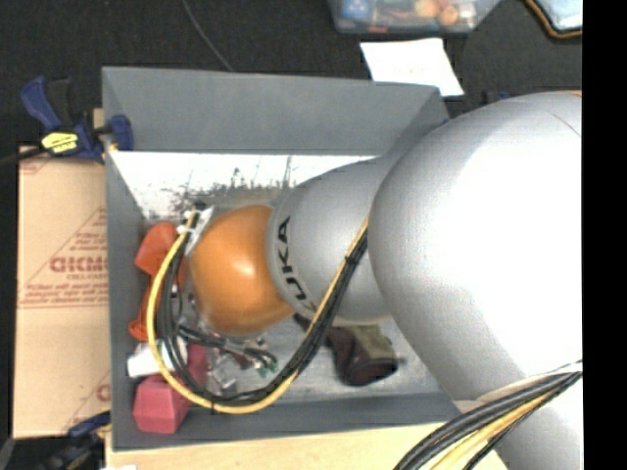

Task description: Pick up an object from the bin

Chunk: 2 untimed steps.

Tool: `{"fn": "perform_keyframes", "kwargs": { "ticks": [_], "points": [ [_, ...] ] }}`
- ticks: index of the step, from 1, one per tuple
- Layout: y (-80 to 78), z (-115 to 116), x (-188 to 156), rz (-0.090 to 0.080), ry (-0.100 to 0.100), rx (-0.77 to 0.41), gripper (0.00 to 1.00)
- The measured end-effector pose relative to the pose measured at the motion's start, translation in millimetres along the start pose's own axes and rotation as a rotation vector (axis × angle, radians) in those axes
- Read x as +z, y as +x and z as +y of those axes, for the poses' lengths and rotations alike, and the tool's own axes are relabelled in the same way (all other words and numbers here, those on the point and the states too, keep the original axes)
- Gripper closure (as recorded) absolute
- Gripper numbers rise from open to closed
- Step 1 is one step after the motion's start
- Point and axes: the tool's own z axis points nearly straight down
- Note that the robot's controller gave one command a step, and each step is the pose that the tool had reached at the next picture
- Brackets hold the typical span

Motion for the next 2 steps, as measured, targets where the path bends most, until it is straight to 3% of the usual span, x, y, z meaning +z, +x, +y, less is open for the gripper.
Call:
{"fn": "perform_keyframes", "kwargs": {
  "ticks": [1, 2],
  "points": [
    [4.0, 6.6, 0.9, -0.008, -0.001, 0.355, 0.00],
    [1.1, -2.8, 1.5, 0.002, 0.002, 0.007, 1.00]
  ]
}}
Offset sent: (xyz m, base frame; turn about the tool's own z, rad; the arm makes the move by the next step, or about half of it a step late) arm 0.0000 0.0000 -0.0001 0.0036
